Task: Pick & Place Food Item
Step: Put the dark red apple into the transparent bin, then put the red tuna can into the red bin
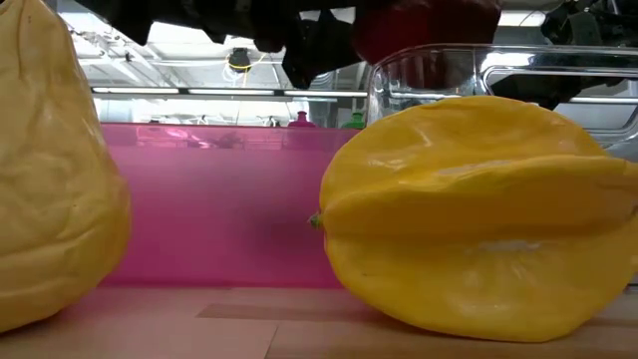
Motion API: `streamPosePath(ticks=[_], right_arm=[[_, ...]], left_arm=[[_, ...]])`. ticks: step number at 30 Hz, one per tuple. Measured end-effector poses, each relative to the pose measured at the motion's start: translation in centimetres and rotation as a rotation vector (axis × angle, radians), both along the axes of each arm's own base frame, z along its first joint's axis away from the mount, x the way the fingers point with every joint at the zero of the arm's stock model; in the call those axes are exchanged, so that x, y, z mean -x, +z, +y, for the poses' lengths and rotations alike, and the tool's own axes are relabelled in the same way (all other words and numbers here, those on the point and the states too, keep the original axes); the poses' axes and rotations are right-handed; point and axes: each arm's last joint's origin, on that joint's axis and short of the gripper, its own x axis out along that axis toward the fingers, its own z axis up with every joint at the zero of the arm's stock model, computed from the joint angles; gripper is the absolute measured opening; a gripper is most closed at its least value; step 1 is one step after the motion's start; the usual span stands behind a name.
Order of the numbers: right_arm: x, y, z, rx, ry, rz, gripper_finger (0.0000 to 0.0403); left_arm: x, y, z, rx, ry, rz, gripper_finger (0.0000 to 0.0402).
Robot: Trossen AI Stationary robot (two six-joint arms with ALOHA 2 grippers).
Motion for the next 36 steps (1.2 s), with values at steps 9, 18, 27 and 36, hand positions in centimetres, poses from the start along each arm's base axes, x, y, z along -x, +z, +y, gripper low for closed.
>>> streamPosePath(ticks=[9, 18, 27, 36], right_arm=[[0.0, 0.0, 0.0, 0.000, 0.000, 0.000, 0.0002], [0.0, 0.0, 0.0, 0.000, 0.000, 0.001, 0.0002], [0.0, 0.0, 0.0, 0.000, 0.000, 0.001, 0.0002], [0.0, 0.0, 0.0, 0.000, 0.000, 0.001, 0.0002]], left_arm=[[0.0, -0.2, 0.2, -0.003, 0.005, 0.018, 0.0295], [-0.2, -0.3, 0.9, -0.003, 0.026, 0.027, 0.0368], [0.4, 2.1, 1.2, -0.020, 0.023, -0.032, 0.0396], [3.1, 7.3, 4.0, -0.113, 0.077, -0.014, 0.0363]])
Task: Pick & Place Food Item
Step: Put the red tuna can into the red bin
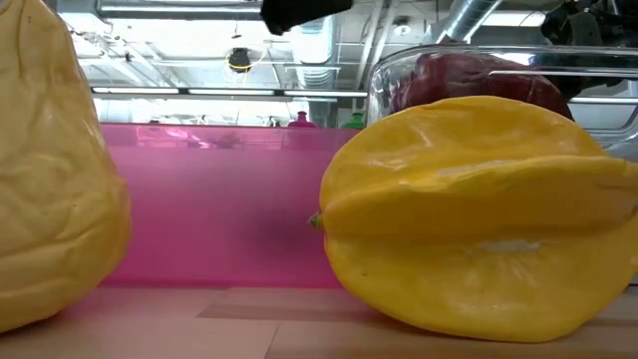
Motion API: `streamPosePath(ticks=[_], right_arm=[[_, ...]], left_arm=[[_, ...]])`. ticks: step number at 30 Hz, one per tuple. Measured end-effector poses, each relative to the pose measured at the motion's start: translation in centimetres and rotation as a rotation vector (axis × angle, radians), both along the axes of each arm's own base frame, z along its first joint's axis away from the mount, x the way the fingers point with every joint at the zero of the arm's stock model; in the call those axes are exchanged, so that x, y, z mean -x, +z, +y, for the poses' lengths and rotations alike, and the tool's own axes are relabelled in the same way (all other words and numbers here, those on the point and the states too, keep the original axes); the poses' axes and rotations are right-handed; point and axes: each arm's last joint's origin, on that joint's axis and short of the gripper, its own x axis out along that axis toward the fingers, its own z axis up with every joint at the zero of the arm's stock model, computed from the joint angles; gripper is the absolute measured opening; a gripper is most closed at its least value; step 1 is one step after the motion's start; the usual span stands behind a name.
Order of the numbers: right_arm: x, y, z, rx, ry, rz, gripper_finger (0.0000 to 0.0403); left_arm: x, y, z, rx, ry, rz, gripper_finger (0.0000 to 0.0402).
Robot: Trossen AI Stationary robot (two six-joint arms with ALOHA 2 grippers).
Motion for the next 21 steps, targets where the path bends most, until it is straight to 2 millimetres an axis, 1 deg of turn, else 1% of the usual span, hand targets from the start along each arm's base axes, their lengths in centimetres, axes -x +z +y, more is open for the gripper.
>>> streamPosePath(ticks=[4, 7, 13, 16, 18, 21], right_arm=[[0.0, 0.0, 0.0, 0.000, 0.000, 0.001, 0.0002], [0.0, 0.0, 0.0, 0.000, 0.000, 0.000, 0.0002], [0.0, 0.0, 0.0, 0.000, -0.001, -0.003, 0.0002], [0.0, 0.0, 0.0, 0.000, 0.000, -0.001, 0.0002], [0.0, 0.0, 0.0, 0.000, 0.000, 0.003, 0.0002], [0.0, 0.0, 0.0, 0.000, 0.000, 0.003, 0.0002]], left_arm=[[1.1, 1.1, 1.9, -0.019, 0.077, 0.046, 0.0343], [1.8, 1.2, 3.0, -0.013, 0.111, 0.026, 0.0326], [3.0, -1.6, 5.1, 0.029, 0.176, -0.039, 0.0290], [3.4, -2.9, 6.1, 0.030, 0.207, -0.040, 0.0273], [3.9, -3.2, 6.8, 0.023, 0.230, -0.030, 0.0261], [4.6, -2.9, 8.2, 0.003, 0.266, -0.048, 0.0241]])
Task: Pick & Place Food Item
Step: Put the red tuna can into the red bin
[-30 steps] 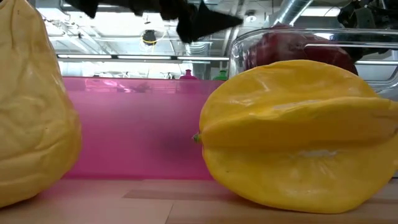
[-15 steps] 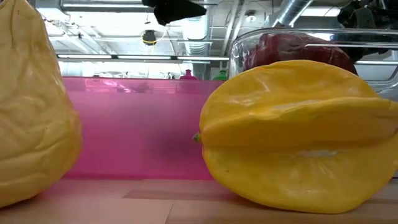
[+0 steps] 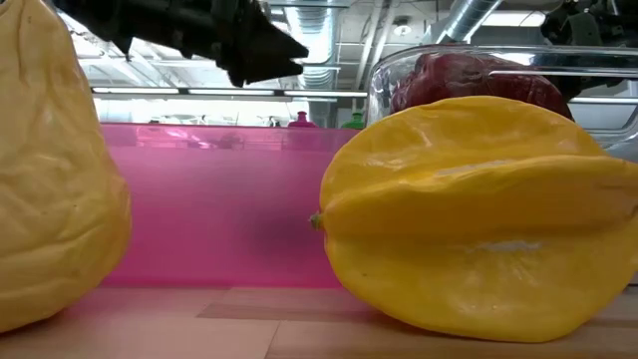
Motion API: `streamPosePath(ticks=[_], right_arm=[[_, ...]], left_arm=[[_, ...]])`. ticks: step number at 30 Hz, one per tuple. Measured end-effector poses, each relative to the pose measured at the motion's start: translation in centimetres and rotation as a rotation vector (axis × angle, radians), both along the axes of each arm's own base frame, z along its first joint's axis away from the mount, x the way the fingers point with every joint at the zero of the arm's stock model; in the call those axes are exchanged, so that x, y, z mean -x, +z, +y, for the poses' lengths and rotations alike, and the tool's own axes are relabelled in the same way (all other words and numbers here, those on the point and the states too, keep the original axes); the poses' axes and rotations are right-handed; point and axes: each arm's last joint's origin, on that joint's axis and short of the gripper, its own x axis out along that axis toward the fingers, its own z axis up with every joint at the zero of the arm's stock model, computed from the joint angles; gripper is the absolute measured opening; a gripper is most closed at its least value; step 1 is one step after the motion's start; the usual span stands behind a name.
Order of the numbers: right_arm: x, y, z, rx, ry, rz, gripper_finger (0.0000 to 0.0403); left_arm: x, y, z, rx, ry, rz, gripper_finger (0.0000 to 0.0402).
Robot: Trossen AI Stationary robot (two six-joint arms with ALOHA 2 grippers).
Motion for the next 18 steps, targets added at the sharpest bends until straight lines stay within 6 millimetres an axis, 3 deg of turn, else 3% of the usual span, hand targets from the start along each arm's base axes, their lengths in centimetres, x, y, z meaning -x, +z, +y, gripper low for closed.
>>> streamPosePath(ticks=[5, 10, 18], right_arm=[[0.0, -0.1, 0.0, 0.010, 0.000, 0.015, 0.0002], [0.1, -0.1, -0.2, 0.045, -0.083, 0.028, 0.0002], [0.2, -0.1, -0.4, 0.051, -0.135, 0.029, 0.0002]], left_arm=[[1.4, 0.6, 3.8, 0.017, 0.013, -0.035, 0.0206], [2.8, 0.1, 7.9, 0.024, 0.136, -0.041, 0.0172], [5.2, -0.2, 10.8, -0.080, 0.257, -0.017, 0.0125]])
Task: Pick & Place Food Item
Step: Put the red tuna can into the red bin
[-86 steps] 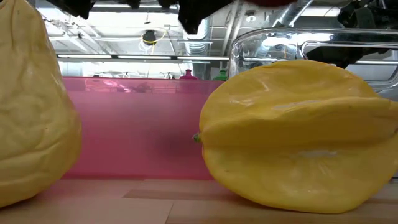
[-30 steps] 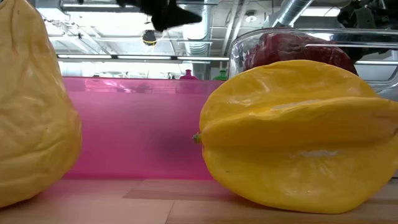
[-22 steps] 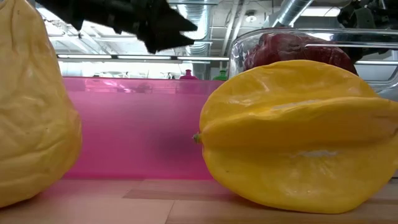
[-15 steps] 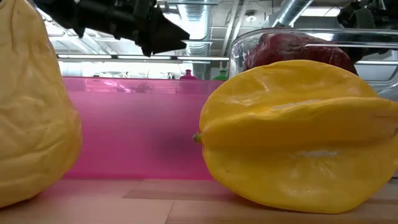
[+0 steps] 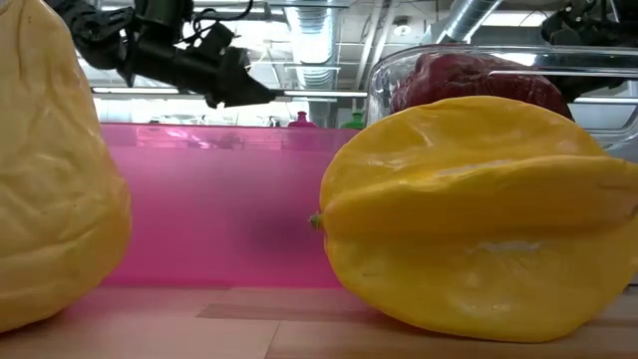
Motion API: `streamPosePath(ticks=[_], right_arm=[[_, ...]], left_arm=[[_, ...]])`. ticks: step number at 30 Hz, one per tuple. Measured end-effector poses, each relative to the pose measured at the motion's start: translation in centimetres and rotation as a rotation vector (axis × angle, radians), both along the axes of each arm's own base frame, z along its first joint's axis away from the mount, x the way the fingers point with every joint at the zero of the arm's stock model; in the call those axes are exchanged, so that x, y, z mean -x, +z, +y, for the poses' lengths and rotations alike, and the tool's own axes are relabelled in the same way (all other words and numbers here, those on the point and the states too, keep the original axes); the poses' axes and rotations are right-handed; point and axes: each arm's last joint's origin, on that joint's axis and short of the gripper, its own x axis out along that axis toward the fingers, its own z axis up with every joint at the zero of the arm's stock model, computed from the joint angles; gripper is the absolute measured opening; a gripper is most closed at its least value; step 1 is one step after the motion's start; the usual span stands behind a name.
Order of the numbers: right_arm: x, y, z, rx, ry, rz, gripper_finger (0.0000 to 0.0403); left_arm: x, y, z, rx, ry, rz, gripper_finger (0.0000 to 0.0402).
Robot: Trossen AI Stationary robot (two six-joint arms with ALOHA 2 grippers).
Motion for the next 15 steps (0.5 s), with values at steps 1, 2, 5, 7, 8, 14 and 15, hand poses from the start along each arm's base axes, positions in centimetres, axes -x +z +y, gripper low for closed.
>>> streamPosePath(ticks=[1, 2, 5, 7, 8, 14, 15], right_arm=[[0.0, 0.0, 0.0, 0.001, -0.001, 0.000, 0.0002], [0.0, 0.0, 0.0, 0.009, 0.000, 0.003, 0.0002], [0.0, 0.4, -0.2, 0.033, -0.022, -0.029, 0.0002], [-0.1, 0.8, -0.5, 0.012, -0.048, -0.076, 0.0002], [0.0, 0.8, -0.6, -0.006, -0.060, -0.090, 0.0002], [-0.1, 0.4, -1.4, -0.109, -0.149, -0.114, 0.0001], [-0.1, 0.3, -1.5, -0.127, -0.170, -0.118, 0.0001]], left_arm=[[0.3, 0.0, 0.2, -0.006, 0.011, -0.009, 0.0120], [0.7, -0.2, 0.3, -0.007, 0.013, -0.017, 0.0116], [1.9, -0.8, 0.2, -0.010, -0.038, -0.047, 0.0103], [2.6, -0.8, -0.2, -0.015, -0.071, -0.089, 0.0095], [3.0, -0.8, -0.4, -0.011, -0.074, -0.104, 0.0092], [5.2, -0.6, -1.5, -0.036, -0.074, -0.169, 0.0080], [5.5, -0.5, -1.7, -0.043, -0.074, -0.181, 0.0078]])
